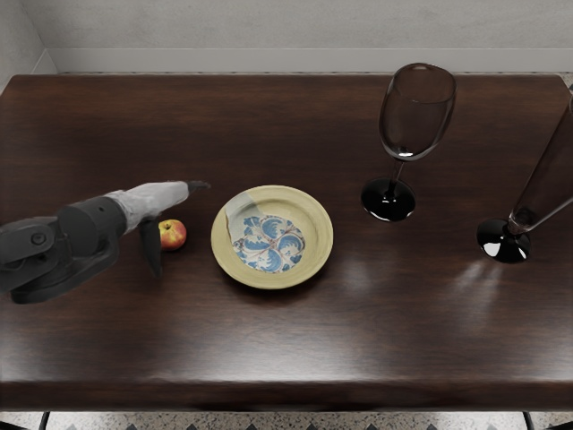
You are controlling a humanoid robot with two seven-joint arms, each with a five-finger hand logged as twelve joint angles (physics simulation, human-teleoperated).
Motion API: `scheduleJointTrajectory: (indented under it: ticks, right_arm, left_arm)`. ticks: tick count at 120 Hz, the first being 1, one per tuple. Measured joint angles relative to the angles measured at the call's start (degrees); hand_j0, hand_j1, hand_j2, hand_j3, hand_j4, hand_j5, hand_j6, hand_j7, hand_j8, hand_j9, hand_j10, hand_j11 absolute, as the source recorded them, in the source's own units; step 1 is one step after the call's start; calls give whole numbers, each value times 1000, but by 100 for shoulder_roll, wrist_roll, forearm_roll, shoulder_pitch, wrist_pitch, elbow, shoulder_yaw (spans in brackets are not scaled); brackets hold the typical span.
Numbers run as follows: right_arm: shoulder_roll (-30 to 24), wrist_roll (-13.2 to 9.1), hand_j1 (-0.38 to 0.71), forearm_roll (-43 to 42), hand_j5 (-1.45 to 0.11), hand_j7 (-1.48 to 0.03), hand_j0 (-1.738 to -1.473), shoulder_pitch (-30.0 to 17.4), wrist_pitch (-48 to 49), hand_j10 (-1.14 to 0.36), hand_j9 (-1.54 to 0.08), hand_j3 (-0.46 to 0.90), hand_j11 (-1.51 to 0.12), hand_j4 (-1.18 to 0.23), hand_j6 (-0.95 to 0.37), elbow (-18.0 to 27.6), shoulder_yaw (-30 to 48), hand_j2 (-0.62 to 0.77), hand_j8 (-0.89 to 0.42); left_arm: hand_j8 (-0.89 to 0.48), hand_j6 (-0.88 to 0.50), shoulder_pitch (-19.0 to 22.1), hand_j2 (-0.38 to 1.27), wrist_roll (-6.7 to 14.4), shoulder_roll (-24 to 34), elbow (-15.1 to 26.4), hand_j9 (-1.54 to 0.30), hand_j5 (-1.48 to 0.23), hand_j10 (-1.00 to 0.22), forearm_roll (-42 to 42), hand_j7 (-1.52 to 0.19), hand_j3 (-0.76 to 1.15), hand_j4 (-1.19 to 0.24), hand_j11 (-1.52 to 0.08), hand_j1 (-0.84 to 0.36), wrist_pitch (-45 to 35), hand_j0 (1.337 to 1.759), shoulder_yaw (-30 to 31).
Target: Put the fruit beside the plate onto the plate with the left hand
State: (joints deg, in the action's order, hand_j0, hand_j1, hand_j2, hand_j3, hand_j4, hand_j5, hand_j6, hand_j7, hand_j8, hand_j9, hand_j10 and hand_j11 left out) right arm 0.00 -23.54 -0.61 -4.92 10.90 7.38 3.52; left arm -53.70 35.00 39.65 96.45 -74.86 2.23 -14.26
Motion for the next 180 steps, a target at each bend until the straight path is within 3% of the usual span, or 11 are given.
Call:
scheduleJointTrajectory:
  ticks: [32,70,94,160,165,180]
  right_arm:
    - [0,0,-349,0,0,0,-1658,-3,0,0,0,0,0,0,0,0,0,0,0]
    - [0,0,-349,0,0,0,-1658,-8,0,0,0,0,0,0,0,0,-1,0,0]
    - [0,0,-349,0,0,0,-1658,-9,0,0,0,0,0,0,0,1,-2,0,0]
    - [0,0,-349,0,0,0,-1658,-23,0,0,0,0,0,0,0,0,0,0,0]
    - [0,0,-349,0,0,0,-1658,-27,0,0,0,0,0,0,0,0,0,0,0]
    - [0,-1,-349,0,0,0,-1658,-33,0,0,0,0,0,0,0,0,0,0,0]
  left_arm:
    - [-212,-212,-10,44,0,-54,-133,-268,-269,-210,-22,-269,0,-211,-268,104,27,1658,132]
    - [-265,-265,-3,55,0,-324,-526,-338,-339,-264,-41,-338,0,-264,-338,39,191,1658,146]
    - [-283,-283,0,59,0,-194,-491,-361,-362,-281,-53,-361,0,-282,-361,18,185,1658,159]
    - [-428,-465,19,96,0,-195,-461,-594,-589,-461,-78,-589,0,-465,-594,-195,144,1658,237]
    - [-415,-505,106,104,-1,-195,-460,-614,-586,-481,-142,-519,0,-498,-612,-206,111,1658,244]
    - [-402,-458,155,112,-29,-187,-452,-632,-647,-534,-176,-595,0,-558,-685,-277,10,1658,256]
